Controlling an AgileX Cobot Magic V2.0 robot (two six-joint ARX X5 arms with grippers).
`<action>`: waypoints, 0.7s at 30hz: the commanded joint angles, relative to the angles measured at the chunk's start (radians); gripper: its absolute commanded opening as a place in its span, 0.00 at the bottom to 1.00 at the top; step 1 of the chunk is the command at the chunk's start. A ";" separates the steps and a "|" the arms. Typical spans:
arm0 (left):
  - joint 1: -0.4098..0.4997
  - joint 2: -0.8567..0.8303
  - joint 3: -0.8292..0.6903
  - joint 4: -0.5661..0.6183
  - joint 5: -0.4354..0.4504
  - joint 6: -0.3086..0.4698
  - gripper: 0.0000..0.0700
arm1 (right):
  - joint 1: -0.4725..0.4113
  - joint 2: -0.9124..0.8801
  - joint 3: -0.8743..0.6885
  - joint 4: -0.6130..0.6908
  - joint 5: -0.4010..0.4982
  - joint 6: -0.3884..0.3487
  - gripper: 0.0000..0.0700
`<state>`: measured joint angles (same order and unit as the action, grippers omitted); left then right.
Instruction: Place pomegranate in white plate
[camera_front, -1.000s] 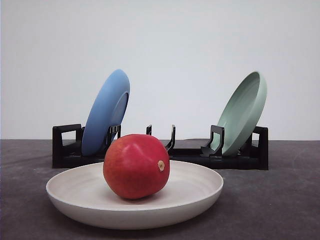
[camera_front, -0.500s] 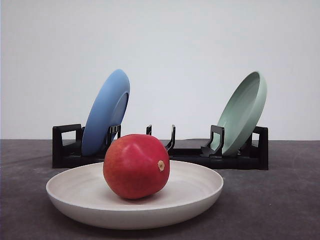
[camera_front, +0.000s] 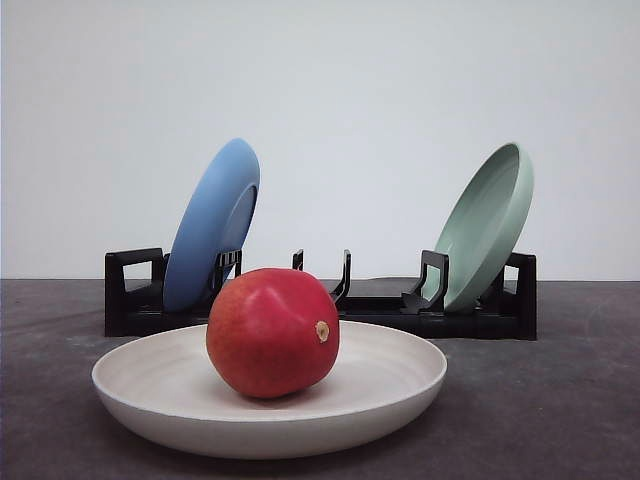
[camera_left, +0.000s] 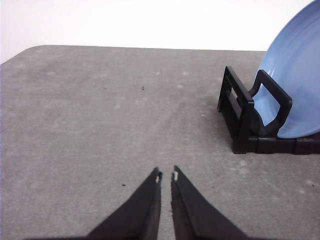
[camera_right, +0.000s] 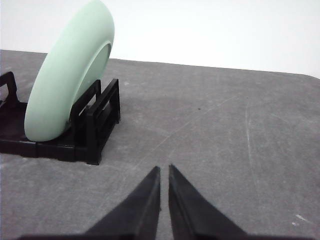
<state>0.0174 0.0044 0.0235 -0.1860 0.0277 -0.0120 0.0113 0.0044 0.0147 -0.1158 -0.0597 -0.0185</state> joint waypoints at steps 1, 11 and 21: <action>0.001 0.000 -0.011 0.000 -0.002 -0.001 0.03 | 0.002 -0.001 -0.004 0.011 0.001 0.015 0.04; 0.001 0.000 -0.011 0.000 -0.002 -0.001 0.03 | 0.002 -0.001 -0.004 0.011 0.001 0.015 0.04; 0.001 0.000 -0.011 0.000 -0.002 -0.001 0.03 | 0.002 -0.001 -0.004 0.011 0.001 0.014 0.04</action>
<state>0.0174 0.0044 0.0235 -0.1861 0.0277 -0.0123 0.0113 0.0044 0.0147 -0.1158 -0.0597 -0.0185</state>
